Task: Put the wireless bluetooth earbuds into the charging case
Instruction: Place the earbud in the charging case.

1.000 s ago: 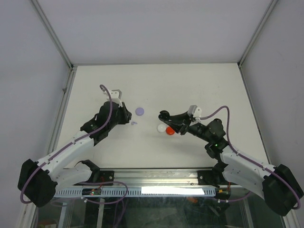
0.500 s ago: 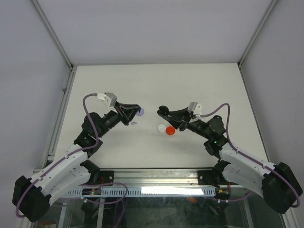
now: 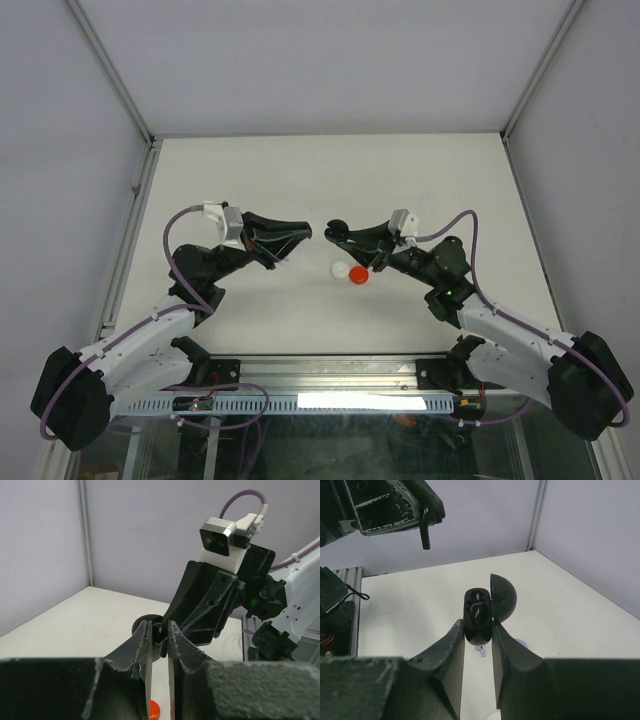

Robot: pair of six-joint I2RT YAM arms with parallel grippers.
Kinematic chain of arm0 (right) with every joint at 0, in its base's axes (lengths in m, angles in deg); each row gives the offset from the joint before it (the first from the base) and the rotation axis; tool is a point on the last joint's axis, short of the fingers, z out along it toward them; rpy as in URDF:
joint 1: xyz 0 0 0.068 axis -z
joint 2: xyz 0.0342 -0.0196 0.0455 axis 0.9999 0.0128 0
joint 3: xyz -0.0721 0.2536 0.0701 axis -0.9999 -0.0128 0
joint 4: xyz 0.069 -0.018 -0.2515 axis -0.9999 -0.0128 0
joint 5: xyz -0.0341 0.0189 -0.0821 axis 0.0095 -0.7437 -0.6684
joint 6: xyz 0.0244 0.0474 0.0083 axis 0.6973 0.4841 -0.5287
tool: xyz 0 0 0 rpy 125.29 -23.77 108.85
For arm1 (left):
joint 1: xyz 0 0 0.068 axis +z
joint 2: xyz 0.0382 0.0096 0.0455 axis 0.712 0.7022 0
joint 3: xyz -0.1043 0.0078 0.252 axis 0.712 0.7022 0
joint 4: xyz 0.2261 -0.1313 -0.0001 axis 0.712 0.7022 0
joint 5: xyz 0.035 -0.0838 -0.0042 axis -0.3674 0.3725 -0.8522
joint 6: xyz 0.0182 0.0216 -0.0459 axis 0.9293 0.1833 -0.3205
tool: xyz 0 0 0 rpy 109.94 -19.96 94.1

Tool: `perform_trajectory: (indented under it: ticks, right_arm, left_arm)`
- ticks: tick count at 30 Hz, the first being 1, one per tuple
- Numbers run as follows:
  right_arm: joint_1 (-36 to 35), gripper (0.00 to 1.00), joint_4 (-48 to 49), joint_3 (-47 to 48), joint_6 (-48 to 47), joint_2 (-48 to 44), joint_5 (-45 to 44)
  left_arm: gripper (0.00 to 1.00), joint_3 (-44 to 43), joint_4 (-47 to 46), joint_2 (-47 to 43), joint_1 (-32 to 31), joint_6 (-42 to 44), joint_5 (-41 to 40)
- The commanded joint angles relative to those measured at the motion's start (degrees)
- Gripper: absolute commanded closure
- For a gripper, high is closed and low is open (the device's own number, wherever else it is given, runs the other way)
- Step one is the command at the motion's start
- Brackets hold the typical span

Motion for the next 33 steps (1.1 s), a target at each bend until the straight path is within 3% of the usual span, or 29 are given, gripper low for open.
perform_trajectory:
  ticks: [1,10,18,33]
  right_arm:
    - [-0.82,1.00,4.50,3.03,-0.91,0.73,0.39]
    - [-1.76,1.00,5.96,3.14,-0.46,0.04,1.36]
    - [-2.19,1.00,5.65,2.83,-0.27,-0.71,2.52]
    - [-2.28,1.00,6.84,2.02,-0.28,-1.10,2.87]
  left_arm:
    - [0.96,0.51,-10.95,2.08,-1.86,1.42,4.17]
    - [0.96,-1.19,-10.20,7.31,-6.00,6.68,1.07]
    - [0.96,-0.85,-16.46,10.79,-7.77,5.06,-1.65]
    - [0.97,0.09,-16.57,9.83,-7.97,6.02,-4.66]
